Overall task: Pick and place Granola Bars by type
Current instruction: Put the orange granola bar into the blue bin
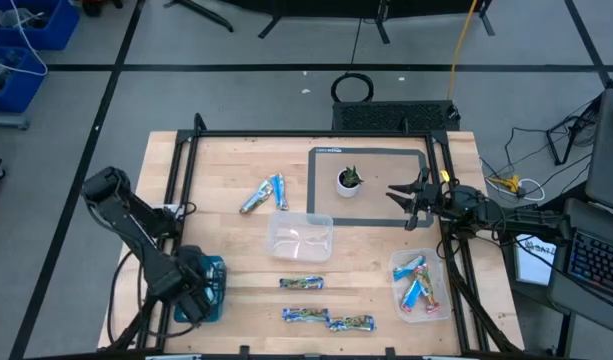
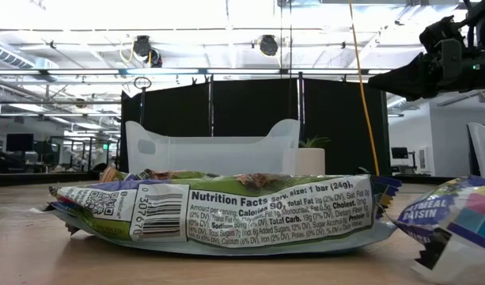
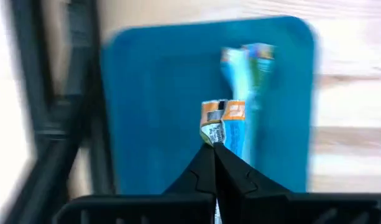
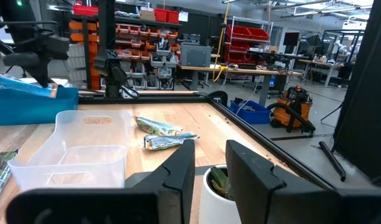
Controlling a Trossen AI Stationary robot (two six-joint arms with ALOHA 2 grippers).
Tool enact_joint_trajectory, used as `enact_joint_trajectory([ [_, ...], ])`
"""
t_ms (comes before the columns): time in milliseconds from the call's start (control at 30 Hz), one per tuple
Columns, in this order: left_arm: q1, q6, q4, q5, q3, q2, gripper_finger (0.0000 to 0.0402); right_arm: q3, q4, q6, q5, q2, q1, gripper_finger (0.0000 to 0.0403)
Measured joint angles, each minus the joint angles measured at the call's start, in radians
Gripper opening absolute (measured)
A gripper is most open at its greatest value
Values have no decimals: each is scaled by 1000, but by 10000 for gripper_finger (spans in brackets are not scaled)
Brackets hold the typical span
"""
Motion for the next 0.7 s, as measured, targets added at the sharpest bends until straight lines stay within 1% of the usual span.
enact_joint_trajectory([
  [67,3,0,-46,44,0,1,2,0,0,0,0,0,0,82],
  [133,2,0,-65,61,0,2,7,0,0,0,0,0,0,82],
  [333,0,13,-68,14,0,2,22,0,0,0,0,0,0,82],
  [700,0,24,-71,3,0,2,25,0,0,0,0,0,0,82],
])
